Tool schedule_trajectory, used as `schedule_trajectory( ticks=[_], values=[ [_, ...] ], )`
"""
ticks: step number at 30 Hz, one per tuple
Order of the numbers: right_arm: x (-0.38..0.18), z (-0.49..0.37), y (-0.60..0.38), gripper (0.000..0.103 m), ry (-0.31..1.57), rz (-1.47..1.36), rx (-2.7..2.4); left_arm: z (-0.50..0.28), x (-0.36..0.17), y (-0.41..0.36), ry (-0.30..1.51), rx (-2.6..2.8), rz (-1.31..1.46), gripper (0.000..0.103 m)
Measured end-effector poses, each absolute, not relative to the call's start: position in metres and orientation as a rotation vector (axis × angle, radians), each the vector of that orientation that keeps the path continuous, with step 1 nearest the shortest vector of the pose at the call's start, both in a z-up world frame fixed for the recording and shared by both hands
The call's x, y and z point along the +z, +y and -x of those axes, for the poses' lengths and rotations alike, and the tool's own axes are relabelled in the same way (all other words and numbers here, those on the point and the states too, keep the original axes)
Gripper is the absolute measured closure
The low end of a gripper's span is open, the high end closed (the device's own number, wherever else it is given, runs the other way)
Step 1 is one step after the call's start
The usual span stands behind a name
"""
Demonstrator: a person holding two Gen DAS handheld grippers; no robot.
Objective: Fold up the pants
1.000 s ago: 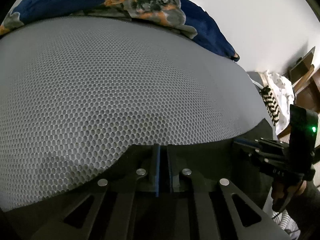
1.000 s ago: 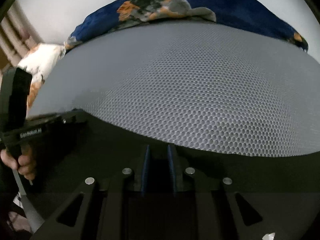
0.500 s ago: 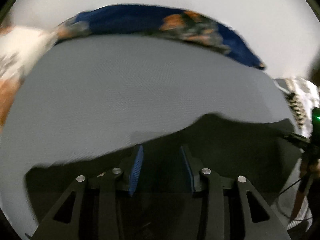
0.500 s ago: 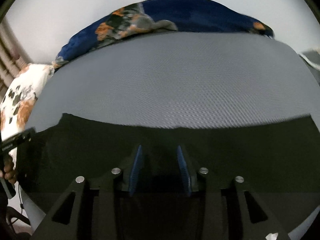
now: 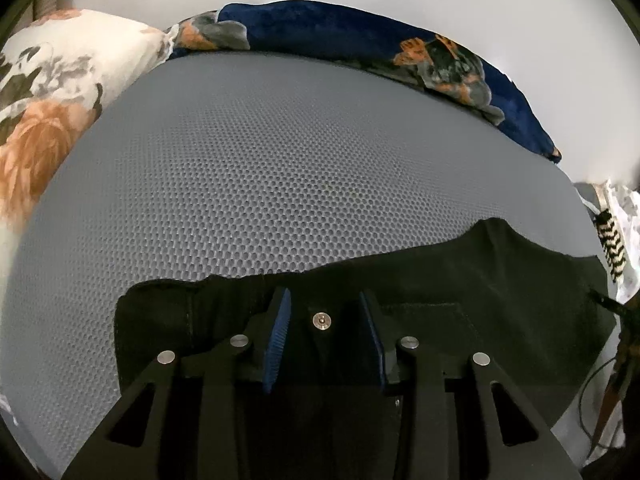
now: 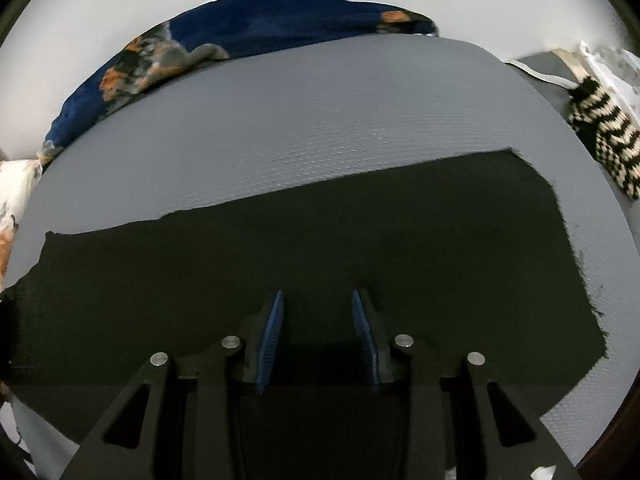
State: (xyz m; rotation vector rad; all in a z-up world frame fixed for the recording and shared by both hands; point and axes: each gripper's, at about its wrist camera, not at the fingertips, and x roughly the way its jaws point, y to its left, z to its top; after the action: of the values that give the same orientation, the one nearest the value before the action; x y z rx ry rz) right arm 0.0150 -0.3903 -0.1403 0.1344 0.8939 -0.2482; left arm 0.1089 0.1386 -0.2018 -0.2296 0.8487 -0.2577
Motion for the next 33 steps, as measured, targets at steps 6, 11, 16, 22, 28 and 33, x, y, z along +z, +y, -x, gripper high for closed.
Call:
schedule_trajectory(
  ticks=[6, 11, 16, 22, 28, 33],
  values=[
    [-0.137, 0.0, -0.417, 0.072, 0.879, -0.155, -0.325, -0.102, -0.193, 0.128, 0.846, -0.225, 0.19, 0.062],
    [-0.136, 0.007, -0.44, 0.072, 0.87, -0.15, -0.392, -0.081, -0.174, 0.108, 0.806, -0.238, 0.14, 0.054],
    [-0.131, 0.015, -0.485, 0.056, 0.87, -0.17, -0.49, -0.059, -0.155, 0.076, 0.77, -0.301, 0.124, 0.048],
    [-0.124, 0.041, -0.541, 0.055, 0.88, -0.252, -0.512, -0.048, -0.148, 0.03, 0.769, -0.388, 0.104, 0.046],
    [-0.121, 0.06, -0.589, 0.054, 0.901, -0.463, -0.291, -0.052, -0.157, -0.017, 0.826, -0.445, 0.082, 0.045],
    [-0.131, 0.064, -0.612, 0.053, 0.917, -0.603, -0.131, -0.053, -0.166, -0.044, 0.868, -0.47, 0.058, 0.045]
  ],
)
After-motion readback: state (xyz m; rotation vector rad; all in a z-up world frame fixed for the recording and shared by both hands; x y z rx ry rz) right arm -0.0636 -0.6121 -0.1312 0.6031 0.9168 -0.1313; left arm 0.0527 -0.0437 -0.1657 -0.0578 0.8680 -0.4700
